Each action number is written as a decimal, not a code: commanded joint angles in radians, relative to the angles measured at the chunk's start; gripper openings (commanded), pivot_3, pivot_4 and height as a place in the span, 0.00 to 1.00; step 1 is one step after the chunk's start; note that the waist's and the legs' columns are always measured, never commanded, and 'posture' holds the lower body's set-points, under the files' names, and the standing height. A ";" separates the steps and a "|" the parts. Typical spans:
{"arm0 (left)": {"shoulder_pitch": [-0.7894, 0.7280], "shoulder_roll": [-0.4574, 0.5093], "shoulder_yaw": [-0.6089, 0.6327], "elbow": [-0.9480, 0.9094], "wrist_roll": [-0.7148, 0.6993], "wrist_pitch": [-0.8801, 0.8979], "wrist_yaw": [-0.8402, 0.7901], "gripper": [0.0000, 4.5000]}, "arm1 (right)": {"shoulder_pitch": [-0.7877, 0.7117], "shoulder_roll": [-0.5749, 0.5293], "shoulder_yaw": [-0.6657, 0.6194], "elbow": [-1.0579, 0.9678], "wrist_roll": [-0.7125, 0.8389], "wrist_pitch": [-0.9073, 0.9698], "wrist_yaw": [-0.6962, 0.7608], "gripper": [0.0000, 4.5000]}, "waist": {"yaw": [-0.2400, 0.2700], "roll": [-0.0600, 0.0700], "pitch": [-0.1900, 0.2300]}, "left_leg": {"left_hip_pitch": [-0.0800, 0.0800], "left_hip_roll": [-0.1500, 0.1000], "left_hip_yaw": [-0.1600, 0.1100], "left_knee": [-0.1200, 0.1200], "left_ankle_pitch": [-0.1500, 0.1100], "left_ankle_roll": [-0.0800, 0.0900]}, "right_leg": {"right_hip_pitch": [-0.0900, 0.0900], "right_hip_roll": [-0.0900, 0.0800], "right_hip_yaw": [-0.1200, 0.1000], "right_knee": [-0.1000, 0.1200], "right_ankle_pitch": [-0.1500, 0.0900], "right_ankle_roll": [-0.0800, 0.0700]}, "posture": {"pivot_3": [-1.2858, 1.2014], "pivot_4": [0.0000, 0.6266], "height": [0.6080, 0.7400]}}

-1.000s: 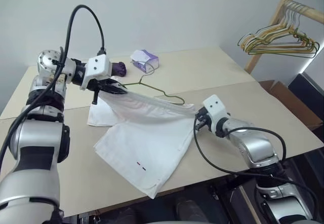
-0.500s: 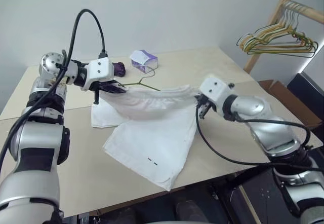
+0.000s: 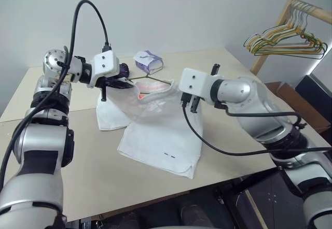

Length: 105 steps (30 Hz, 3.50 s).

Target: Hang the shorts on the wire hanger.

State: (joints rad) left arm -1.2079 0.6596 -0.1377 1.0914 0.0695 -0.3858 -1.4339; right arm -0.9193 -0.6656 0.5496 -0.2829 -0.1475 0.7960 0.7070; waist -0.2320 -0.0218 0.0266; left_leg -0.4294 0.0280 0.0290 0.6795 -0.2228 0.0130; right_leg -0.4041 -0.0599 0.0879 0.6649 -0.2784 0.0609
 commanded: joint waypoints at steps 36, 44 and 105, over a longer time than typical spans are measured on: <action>0.053 -0.027 0.006 -0.102 -0.032 -0.036 -0.017 0.01 | 0.006 0.067 -0.288 0.080 0.203 -0.008 0.245 0.54 | -0.003 0.000 0.000 | 0.001 0.000 -0.001 0.000 0.000 0.000 | 0.001 0.000 -0.001 0.001 0.000 0.000 | 0.44 0.00 1.00; 0.049 -0.042 0.013 -0.101 -0.039 -0.040 -0.017 0.01 | -0.024 0.072 -0.279 0.156 0.277 0.049 0.274 0.54 | -0.004 0.000 0.000 | 0.001 0.000 -0.001 0.000 0.000 0.000 | 0.001 -0.001 -0.001 0.001 0.000 0.000 | 0.44 0.00 1.00; 0.490 -0.188 0.323 -0.858 -0.648 0.580 0.152 1.00 | 0.311 0.111 -1.043 -0.154 0.253 0.818 -0.407 0.02 | -0.016 0.003 -0.001 | 0.003 0.001 -0.004 0.000 0.000 0.000 | 0.005 -0.003 -0.002 0.001 0.000 0.000 | 0.39 0.00 1.00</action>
State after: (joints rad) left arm -0.7055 0.4833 0.1760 0.3118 -0.5209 0.1514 -1.3141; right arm -0.5827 -0.5298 -0.3983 -0.4350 0.1490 1.6069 0.3563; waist -0.2482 -0.0190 0.0252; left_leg -0.4240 0.0291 0.0247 0.6797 -0.2228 0.0129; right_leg -0.3959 -0.0623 0.0861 0.6649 -0.2781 0.0607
